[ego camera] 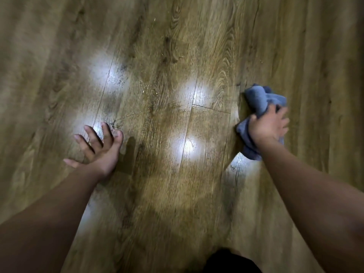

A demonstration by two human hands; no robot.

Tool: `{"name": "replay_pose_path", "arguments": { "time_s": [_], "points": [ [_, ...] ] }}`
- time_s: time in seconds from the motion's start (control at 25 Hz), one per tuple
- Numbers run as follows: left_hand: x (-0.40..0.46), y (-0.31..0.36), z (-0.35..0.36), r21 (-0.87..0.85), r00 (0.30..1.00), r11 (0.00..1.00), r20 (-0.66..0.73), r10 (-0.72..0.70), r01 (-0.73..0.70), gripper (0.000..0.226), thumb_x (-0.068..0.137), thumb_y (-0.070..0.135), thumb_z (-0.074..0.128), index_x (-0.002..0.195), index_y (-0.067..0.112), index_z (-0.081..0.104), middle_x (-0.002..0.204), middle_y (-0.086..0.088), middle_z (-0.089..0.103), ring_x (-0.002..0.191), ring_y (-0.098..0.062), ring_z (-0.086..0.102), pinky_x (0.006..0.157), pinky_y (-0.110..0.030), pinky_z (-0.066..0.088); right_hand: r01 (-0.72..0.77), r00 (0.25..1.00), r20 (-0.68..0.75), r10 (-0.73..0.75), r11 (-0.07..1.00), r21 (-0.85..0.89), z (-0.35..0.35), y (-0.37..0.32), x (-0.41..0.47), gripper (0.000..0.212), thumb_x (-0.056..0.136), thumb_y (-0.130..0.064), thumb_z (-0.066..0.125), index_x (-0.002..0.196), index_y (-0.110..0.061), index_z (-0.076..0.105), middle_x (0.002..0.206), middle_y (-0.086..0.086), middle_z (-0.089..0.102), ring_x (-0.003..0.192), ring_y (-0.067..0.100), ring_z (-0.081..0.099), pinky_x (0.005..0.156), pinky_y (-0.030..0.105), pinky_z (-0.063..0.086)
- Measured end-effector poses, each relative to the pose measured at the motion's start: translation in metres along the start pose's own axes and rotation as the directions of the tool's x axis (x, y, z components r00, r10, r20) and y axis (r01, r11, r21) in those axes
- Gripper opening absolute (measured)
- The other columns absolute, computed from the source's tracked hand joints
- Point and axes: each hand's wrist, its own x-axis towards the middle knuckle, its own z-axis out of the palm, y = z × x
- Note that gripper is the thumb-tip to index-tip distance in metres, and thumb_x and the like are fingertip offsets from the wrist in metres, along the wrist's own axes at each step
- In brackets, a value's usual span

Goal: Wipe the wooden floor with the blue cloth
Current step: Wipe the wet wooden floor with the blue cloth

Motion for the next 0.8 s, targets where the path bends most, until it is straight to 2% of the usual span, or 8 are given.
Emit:
{"name": "replay_pose_path", "arguments": {
  "time_s": [0.04,0.12,0.24,0.4,0.52,0.6,0.64,0.8],
  "points": [
    [0.001,0.002,-0.004,0.050,0.996,0.998,0.080,-0.041,0.037,0.088,0.081,0.088,0.008,0.159,0.046,0.002,0.167,0.010,-0.019,0.148,-0.011,-0.031,0.099,-0.055,-0.041,-0.033,0.999,-0.028,0.032,0.999,-0.014,0.003,-0.010,-0.004,0.060,0.085,-0.041,0.061,0.137,-0.021,0.042,0.145,0.013,0.035,0.119,0.045,0.042,0.099,0.054,0.034],
    [0.006,0.001,-0.001,0.087,0.983,0.990,0.139,-0.122,0.111,0.100,0.062,0.101,-0.006,0.152,0.058,-0.007,0.167,0.013,-0.020,0.153,-0.023,-0.023,0.106,-0.076,-0.019,0.023,0.996,-0.087,-0.028,0.998,-0.060,0.009,-0.038,-0.037,0.062,0.082,-0.042,0.066,0.137,-0.022,0.044,0.146,0.013,0.037,0.115,0.043,0.044,0.094,0.050,0.035],
    [0.009,-0.004,0.002,0.127,0.981,0.987,0.151,-0.120,0.102,0.102,0.052,0.104,-0.011,0.146,0.065,-0.012,0.167,0.012,-0.021,0.153,-0.024,-0.024,0.104,-0.082,-0.010,0.373,0.923,-0.058,-0.381,0.920,-0.118,0.023,-0.087,-0.123,0.069,0.076,-0.047,0.070,0.139,-0.028,0.047,0.151,0.011,0.036,0.114,0.040,0.042,0.092,0.049,0.033],
    [0.007,-0.006,-0.002,0.062,0.982,0.992,0.147,-0.119,0.111,0.116,0.046,0.106,-0.011,0.152,0.060,-0.005,0.167,0.015,-0.018,0.153,-0.021,-0.022,0.107,-0.077,-0.015,0.797,0.602,0.084,-0.794,0.603,-0.006,0.039,-0.130,-0.235,0.067,0.077,-0.041,0.072,0.138,-0.029,0.048,0.158,0.008,0.032,0.109,0.036,0.046,0.091,0.050,0.036],
    [0.005,-0.001,-0.004,0.035,0.987,0.994,0.121,-0.109,0.105,0.119,0.041,0.108,-0.010,0.151,0.063,-0.003,0.167,0.016,-0.019,0.153,-0.018,-0.023,0.107,-0.076,-0.016,0.909,0.409,0.137,-0.902,0.416,0.026,0.041,-0.122,-0.238,0.071,0.078,-0.042,0.071,0.142,-0.029,0.043,0.160,0.005,0.027,0.112,0.034,0.046,0.094,0.050,0.039],
    [0.004,0.001,-0.005,0.097,0.982,0.990,0.145,-0.120,0.106,0.108,0.045,0.108,-0.011,0.145,0.068,-0.012,0.165,0.015,-0.026,0.151,-0.019,-0.029,0.105,-0.079,-0.014,0.904,0.419,0.151,-0.895,0.427,0.022,0.036,-0.110,-0.196,0.079,0.080,-0.044,0.070,0.149,-0.032,0.033,0.162,0.004,0.021,0.120,0.036,0.043,0.098,0.052,0.037],
    [0.005,0.000,-0.006,0.119,0.981,0.988,0.157,-0.115,0.097,0.105,0.047,0.107,-0.011,0.144,0.067,-0.015,0.164,0.014,-0.030,0.149,-0.019,-0.033,0.105,-0.079,-0.015,0.880,0.471,0.152,-0.869,0.475,-0.007,0.031,-0.104,-0.170,0.081,0.082,-0.045,0.067,0.151,-0.033,0.026,0.162,0.004,0.018,0.123,0.037,0.041,0.100,0.053,0.036],
    [0.005,0.000,-0.006,0.146,0.976,0.983,0.169,-0.138,0.114,0.102,0.049,0.108,-0.009,0.143,0.067,-0.017,0.162,0.015,-0.033,0.147,-0.018,-0.036,0.103,-0.076,-0.020,0.602,0.797,0.042,-0.602,0.788,-0.128,0.009,-0.057,-0.058,0.076,0.086,-0.046,0.059,0.150,-0.030,0.021,0.153,0.010,0.025,0.116,0.042,0.046,0.096,0.052,0.041]
  ]
}}
